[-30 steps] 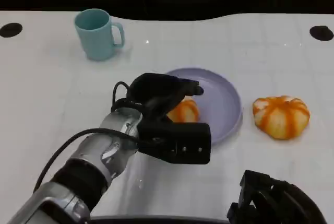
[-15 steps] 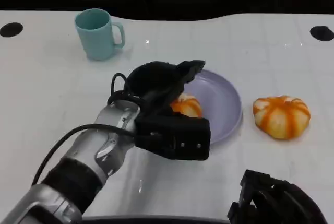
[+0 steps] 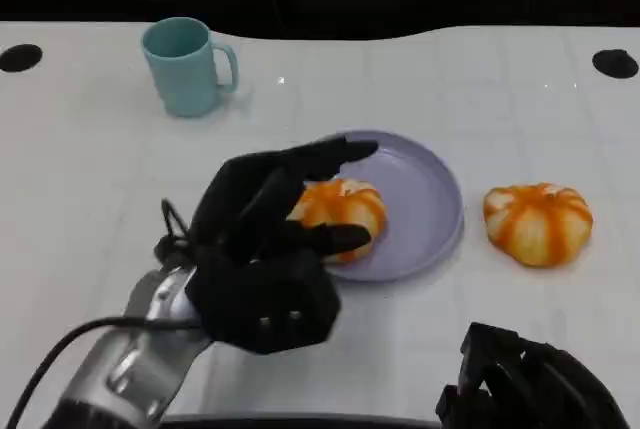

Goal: Grasp the bread from the table and place it into the plate.

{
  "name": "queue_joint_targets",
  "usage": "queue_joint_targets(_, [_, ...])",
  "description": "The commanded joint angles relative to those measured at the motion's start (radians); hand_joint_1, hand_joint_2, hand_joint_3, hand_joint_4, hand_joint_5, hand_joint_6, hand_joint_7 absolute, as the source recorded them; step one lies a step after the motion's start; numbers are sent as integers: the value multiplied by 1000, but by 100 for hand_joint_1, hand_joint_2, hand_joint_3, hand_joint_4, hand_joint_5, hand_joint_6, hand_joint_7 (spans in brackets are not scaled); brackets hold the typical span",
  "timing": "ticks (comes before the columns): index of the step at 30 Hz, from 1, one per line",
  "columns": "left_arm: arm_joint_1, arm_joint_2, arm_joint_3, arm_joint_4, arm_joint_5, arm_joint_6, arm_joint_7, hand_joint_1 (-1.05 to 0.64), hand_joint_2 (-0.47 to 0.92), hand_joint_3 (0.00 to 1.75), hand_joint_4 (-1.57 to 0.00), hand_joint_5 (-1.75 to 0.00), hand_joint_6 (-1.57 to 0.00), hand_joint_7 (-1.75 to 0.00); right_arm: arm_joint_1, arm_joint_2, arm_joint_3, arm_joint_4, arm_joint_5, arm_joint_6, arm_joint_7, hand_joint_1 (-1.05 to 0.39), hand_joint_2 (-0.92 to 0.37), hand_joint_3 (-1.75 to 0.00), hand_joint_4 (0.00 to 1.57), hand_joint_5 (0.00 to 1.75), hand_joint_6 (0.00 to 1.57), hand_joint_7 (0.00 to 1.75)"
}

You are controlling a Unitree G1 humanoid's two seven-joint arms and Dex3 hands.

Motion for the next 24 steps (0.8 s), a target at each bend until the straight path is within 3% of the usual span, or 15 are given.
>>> queue_joint_targets(1, [113,-32,79,-97,-243,-16,-124,-46,92,11,-58,-147,-50,-111,4,-9,-4,-6,6,2,-5,-71,-92,-24,86,162,75,141])
queue_joint_targets(3, [173,-45,107,-152,-362,0,-190,-41,92,8,-56,-167,-42,-148,4,-7,-4,-6,8,3,-4,-71,-92,-24,85,161,75,140])
queue_joint_targets(7, [282,-45,139,-253,-500,48,-281,-36,92,6,-56,-174,-35,-172,5,-5,0,-14,2,5,-13,-71,-92,-24,86,162,76,140])
queue_joint_targets(13, [412,-50,168,-347,-614,105,-359,-32,90,4,-69,-175,-44,-175,6,-6,7,-19,0,5,-19,-71,-92,-24,85,162,76,140])
queue_joint_targets(16, [464,-54,181,-370,-690,151,-407,-33,89,4,-71,-175,-49,-175,8,-8,8,-21,0,6,-22,-71,-92,-24,85,162,76,140])
queue_joint_targets(20, [531,-62,193,-394,-762,206,-447,-20,88,5,-72,-175,-55,-175,7,-12,7,-22,8,12,-17,-70,-92,-25,85,162,75,140])
queue_joint_targets(24, [580,-67,198,-394,-796,232,-477,-23,90,8,-74,-175,-55,-175,5,-15,4,-19,11,9,-11,-69,-92,-25,85,161,75,138])
